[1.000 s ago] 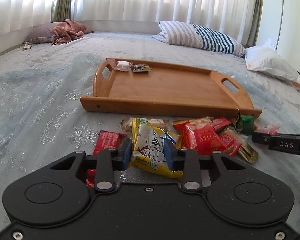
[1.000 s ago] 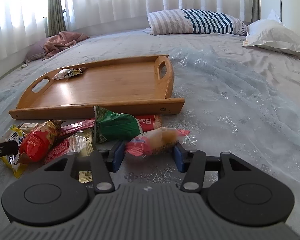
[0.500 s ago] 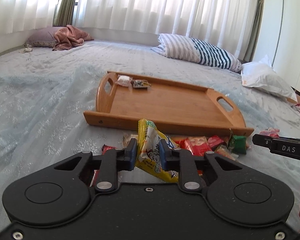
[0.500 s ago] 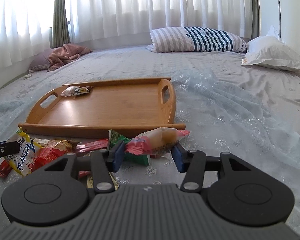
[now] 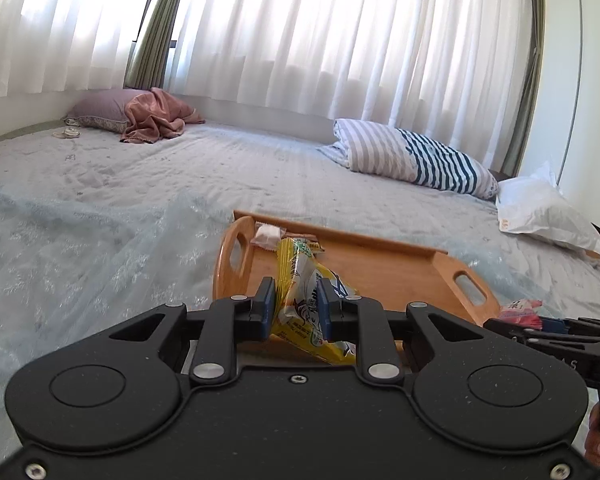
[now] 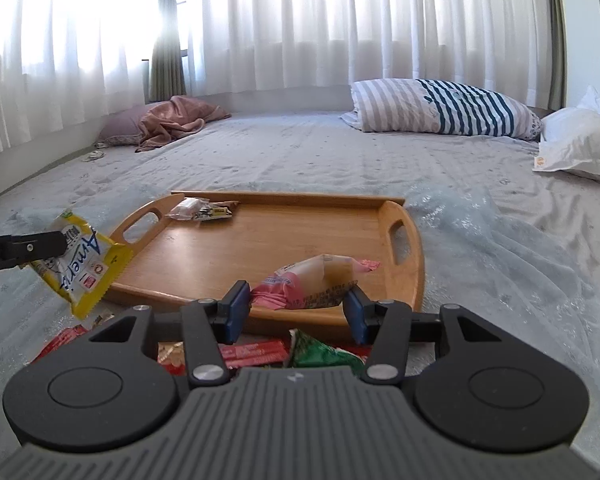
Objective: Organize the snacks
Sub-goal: 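Carry both packets into the tray and open the left and right grippers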
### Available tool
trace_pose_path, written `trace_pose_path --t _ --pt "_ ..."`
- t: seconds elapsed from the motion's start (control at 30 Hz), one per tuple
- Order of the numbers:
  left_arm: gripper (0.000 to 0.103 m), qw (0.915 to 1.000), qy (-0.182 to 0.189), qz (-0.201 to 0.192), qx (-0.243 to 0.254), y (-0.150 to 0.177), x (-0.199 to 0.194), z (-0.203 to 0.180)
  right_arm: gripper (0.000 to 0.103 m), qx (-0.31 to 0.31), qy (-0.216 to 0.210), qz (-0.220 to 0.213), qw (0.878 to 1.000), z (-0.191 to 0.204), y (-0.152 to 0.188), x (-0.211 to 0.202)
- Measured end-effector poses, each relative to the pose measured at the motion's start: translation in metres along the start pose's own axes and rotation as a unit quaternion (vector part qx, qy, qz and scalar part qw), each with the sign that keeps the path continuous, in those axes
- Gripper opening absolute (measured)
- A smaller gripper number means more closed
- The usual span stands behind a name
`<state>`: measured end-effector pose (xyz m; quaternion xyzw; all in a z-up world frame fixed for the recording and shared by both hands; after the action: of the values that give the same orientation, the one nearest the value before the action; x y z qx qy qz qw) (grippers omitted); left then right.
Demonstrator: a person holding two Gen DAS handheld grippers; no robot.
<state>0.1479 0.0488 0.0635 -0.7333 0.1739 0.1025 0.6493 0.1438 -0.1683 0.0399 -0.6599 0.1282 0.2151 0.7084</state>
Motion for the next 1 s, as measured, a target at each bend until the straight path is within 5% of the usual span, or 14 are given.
trace_pose_path --t 0.37,0.77,1.0 --pt "0.021 0.9993 -0.035 0.015 -0.001 -0.034 0.083 0.025 0.054 -0.082 -0.053 0.033 0.995 0.034 -0.027 0.072" --pt "0.021 0.9954 -0.038 0.084 0.027 -0.016 0.168 0.024 0.054 -0.118 -0.093 0.063 0.987 0.06 -0.03 0.125" --pt "0.025 0.9908 -0.074 0.095 0.06 -0.011 0.191 0.023 0.054 -0.134 -0.1 0.073 0.983 0.063 -0.029 0.139"
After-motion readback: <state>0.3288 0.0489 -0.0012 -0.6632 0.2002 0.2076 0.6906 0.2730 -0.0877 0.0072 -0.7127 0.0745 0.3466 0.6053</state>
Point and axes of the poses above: each gripper's, at about its wrist camera, not at the fingertips, and x roughly the way its jaws point, z to its left, y to its underside, the point moved 7 cm from there along x, roughly the way its jaws point, and after that the axes turned 4 degrees about x, right-handed, at the moved point
